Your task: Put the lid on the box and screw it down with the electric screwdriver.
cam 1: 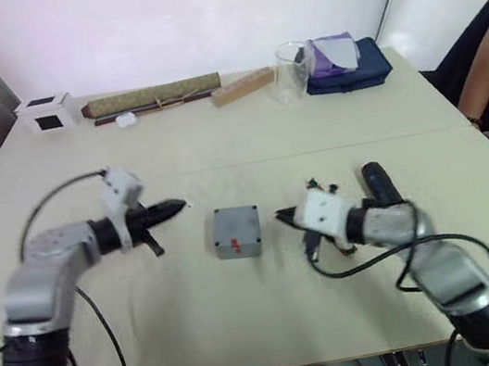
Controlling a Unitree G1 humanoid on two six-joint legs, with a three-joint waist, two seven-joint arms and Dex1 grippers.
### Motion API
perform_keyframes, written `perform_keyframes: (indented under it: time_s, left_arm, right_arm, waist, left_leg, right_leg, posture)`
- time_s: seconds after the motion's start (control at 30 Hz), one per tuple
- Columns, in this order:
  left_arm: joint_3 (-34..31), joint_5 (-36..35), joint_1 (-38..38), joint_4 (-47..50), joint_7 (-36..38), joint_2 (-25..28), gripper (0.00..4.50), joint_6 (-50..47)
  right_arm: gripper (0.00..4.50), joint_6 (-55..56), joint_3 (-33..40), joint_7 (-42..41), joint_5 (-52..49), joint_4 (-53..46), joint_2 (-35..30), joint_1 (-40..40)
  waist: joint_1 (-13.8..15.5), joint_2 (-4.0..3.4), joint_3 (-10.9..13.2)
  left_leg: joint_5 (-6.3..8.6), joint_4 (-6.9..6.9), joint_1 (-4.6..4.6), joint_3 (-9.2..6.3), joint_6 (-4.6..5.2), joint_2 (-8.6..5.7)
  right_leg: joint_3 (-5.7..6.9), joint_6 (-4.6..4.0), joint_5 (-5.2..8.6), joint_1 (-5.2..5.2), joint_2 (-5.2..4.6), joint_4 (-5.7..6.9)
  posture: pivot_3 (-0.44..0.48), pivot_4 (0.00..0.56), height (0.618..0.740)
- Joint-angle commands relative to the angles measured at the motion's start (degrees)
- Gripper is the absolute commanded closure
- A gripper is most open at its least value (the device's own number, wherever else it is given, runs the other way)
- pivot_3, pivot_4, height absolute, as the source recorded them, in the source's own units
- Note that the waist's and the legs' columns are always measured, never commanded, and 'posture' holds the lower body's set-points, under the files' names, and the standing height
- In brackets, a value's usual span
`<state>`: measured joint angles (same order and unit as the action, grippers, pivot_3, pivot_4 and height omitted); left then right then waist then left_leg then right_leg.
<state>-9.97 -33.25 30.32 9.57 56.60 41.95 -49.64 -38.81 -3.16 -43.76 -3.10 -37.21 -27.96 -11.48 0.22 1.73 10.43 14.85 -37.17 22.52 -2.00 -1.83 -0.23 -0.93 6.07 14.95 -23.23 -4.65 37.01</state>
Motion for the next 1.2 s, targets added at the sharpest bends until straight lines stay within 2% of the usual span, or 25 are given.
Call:
perform_keyframes:
  time_s: [0.03,0.1,0.2,0.3,0.47,0.53,0.57,0.73,0.77,0.8,0.97,1.2]
  left_arm:
    - [3.4,-6.9,5.0,7.4,4.1,0.5,4.50,-3.5]
    - [7.1,-6.5,4.3,10.7,6.0,1.6,4.50,-2.8]
    - [12.9,-3.6,2.6,14.1,8.6,3.0,4.50,1.1]
    - [18.0,-0.3,2.8,14.5,9.2,3.1,4.50,4.2]
    - [19.7,0.3,3.2,14.0,10.4,3.8,4.50,5.2]
    - [20.8,1.5,2.5,14.8,11.4,5.2,4.50,6.1]
    - [21.2,2.0,2.2,15.0,11.7,5.9,4.50,6.2]
    - [21.4,2.4,1.1,14.9,11.9,7.4,4.50,6.0]
    - [21.4,2.4,0.9,14.7,11.9,7.4,4.50,6.2]
    - [21.3,2.5,0.8,14.5,11.8,7.3,4.50,6.2]
    - [21.1,2.6,0.6,13.7,11.8,6.9,4.50,6.6]
    - [21.2,2.6,0.4,13.2,11.7,6.5,4.50,6.9]
  right_arm:
    - [4.48,-17.1,12.1,4.0,-10.8,-11.4,5.9,3.2]
    - [4.48,-20.0,13.0,5.3,-11.3,-12.8,5.2,5.9]
    - [3.73,-20.5,13.1,7.7,-11.3,-12.3,4.7,10.0]
    - [2.52,-18.9,12.7,9.2,-11.2,-11.2,4.2,14.1]
    - [0.72,-17.2,13.2,10.8,-11.2,-9.0,2.5,15.3]
    - [0.12,-15.2,13.4,11.3,-10.5,-7.1,1.7,17.2]
    - [0.02,-14.1,13.4,11.4,-10.5,-6.3,1.4,18.1]
    - [0.02,-9.4,12.3,12.3,-9.7,-5.7,0.3,22.4]
    - [0.40,-8.8,12.3,12.7,-9.5,-5.4,0.0,22.4]
    - [0.55,-8.4,12.4,13.0,-9.7,-5.1,0.0,22.4]
    - [2.32,-6.8,12.3,14.2,-10.3,-4.8,0.3,22.3]
    - [2.32,-6.0,11.3,15.1,-11.1,-5.3,0.4,21.9]
  waist:
    - [0.1,-0.02,0.0]
    - [-0.1,-0.10,0.0]
    - [-1.1,-0.15,0.0]
    - [-1.2,-0.17,0.0]
    - [-1.1,-0.17,0.0]
    - [-1.0,-0.16,0.0]
    - [-1.0,-0.16,0.0]
    - [-1.0,-0.17,0.0]
    - [-1.0,-0.16,0.0]
    - [-1.0,-0.16,0.0]
    - [-1.0,-0.17,0.0]
    - [-0.9,-0.16,0.0]
  left_leg:
    - [0.00,0.01,0.00,-0.01,0.00,0.00]
    - [0.01,0.02,-0.06,0.03,0.00,-0.02]
    - [0.01,0.05,-0.07,0.15,0.00,-0.04]
    - [0.00,0.12,-0.08,0.14,0.00,0.02]
    - [0.01,0.10,-0.06,0.17,0.00,0.02]
    - [0.01,0.10,-0.05,0.16,0.00,0.02]
    - [0.01,0.11,-0.04,0.15,0.00,0.02]
    - [0.01,0.10,-0.02,0.17,0.00,0.02]
    - [0.01,0.09,-0.02,0.16,0.00,0.02]
    - [0.01,0.09,-0.02,0.16,0.00,0.02]
    - [0.01,0.10,-0.02,0.15,0.00,0.03]
    - [0.01,0.10,-0.02,0.15,0.00,0.03]
  right_leg:
    - [0.00,0.00,0.00,0.04,0.00,-0.02]
    - [-0.16,0.01,0.00,0.04,-0.05,-0.02]
    - [-0.20,0.00,0.00,0.01,-0.04,-0.02]
    - [-0.18,-0.19,0.11,-0.08,0.11,0.02]
    - [-0.20,-0.19,0.11,-0.08,0.10,-0.02]
    - [-0.20,-0.18,0.12,-0.08,0.09,-0.03]
    - [-0.19,-0.18,0.12,-0.08,0.10,-0.04]
    - [-0.19,-0.17,0.13,-0.08,0.07,-0.06]
    - [-0.19,-0.17,0.13,-0.08,0.07,-0.06]
    - [-0.19,-0.17,0.13,-0.08,0.07,-0.06]
    - [-0.18,-0.17,0.14,-0.08,0.09,-0.06]
    - [-0.18,-0.16,0.14,-0.08,0.09,-0.06]
  posture:
    - [0.000,0.150,0.740]
    - [0.000,0.150,0.740]
    - [0.000,0.150,0.740]
    - [0.000,0.150,0.740]
    - [0.000,0.150,0.740]
    - [0.000,0.150,0.740]
    - [0.000,0.150,0.740]
    - [0.000,0.150,0.740]
    - [0.000,0.150,0.740]
    - [0.000,0.150,0.740]
    - [0.000,0.150,0.740]
    - [0.000,0.150,0.740]
